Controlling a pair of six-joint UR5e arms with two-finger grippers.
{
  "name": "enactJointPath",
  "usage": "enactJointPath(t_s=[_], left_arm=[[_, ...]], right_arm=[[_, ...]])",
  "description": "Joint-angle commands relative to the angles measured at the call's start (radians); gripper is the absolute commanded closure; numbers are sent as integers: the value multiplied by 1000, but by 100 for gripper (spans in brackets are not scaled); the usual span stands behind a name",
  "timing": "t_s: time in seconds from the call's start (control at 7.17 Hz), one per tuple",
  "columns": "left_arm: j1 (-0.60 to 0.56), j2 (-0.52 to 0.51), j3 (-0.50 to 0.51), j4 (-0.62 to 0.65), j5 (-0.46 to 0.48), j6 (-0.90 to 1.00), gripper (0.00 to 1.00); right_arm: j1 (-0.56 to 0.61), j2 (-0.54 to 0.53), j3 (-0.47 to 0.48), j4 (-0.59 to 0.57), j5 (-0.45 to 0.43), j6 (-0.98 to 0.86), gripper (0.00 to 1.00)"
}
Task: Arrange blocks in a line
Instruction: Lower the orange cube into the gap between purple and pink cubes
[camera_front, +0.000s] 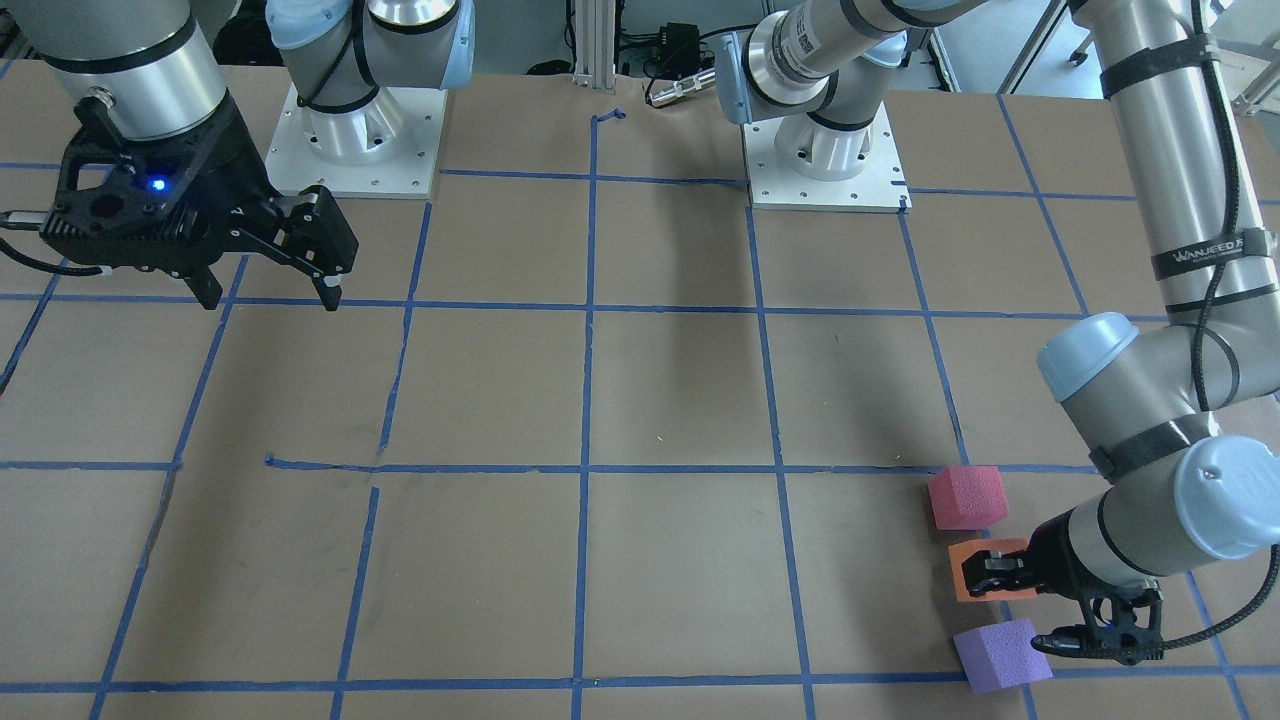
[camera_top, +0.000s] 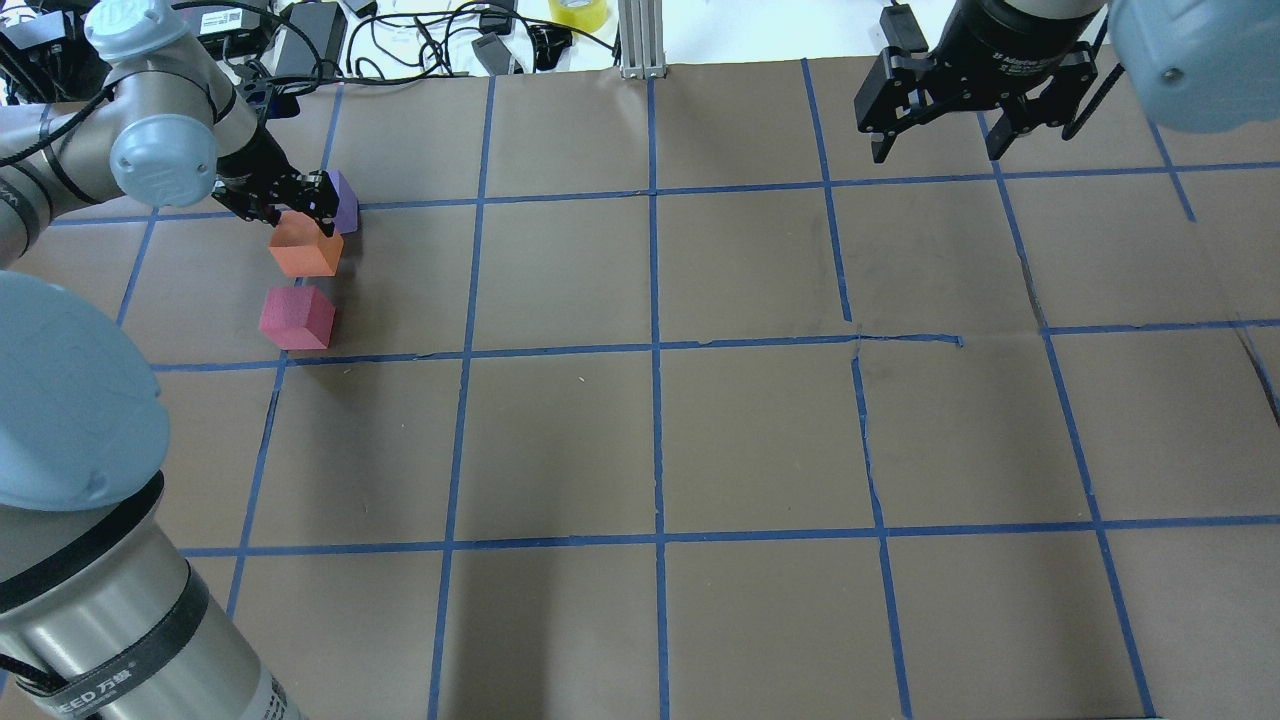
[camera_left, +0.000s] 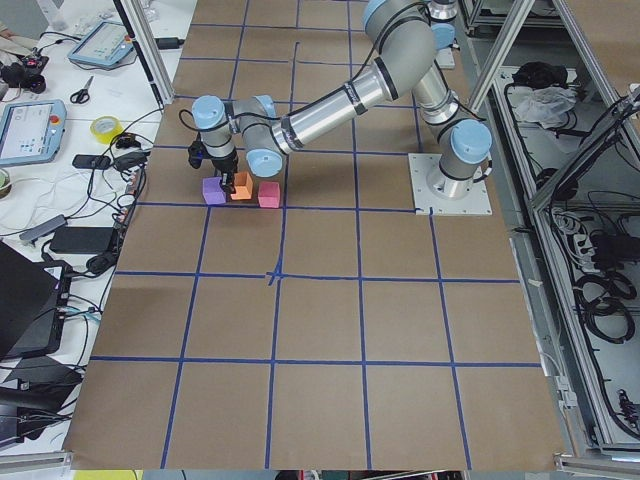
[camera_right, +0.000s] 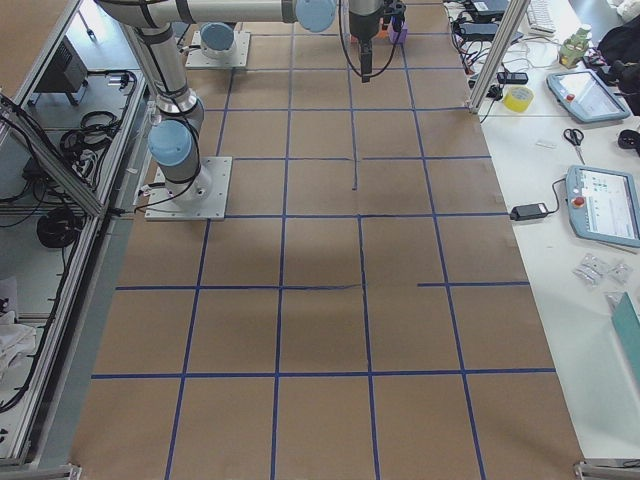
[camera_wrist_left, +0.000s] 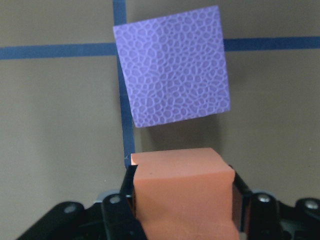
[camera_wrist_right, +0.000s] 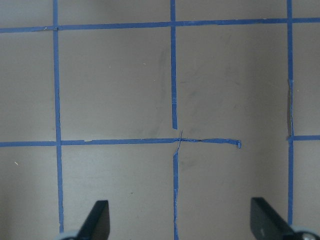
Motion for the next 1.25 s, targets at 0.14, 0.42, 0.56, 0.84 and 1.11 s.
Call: enactJointPath(t_s=[0.14,0.42,0.56,0.84,1.11], left_arm=[[0,-13,-12,29,-4,-2,98],[2,-16,-15,40,-1,-5,97],[2,-16,-23,40,-1,-4,96],[2,-18,-35,42,-1,-12,91],[2,-18,-37,42,1,-13,43]], right_arm=[[0,1,0,1,1,0,0],[0,1,0,1,1,0,0],[0,1,0,1,1,0,0],[0,1,0,4,1,0,0],[0,1,2,4,1,0,0]])
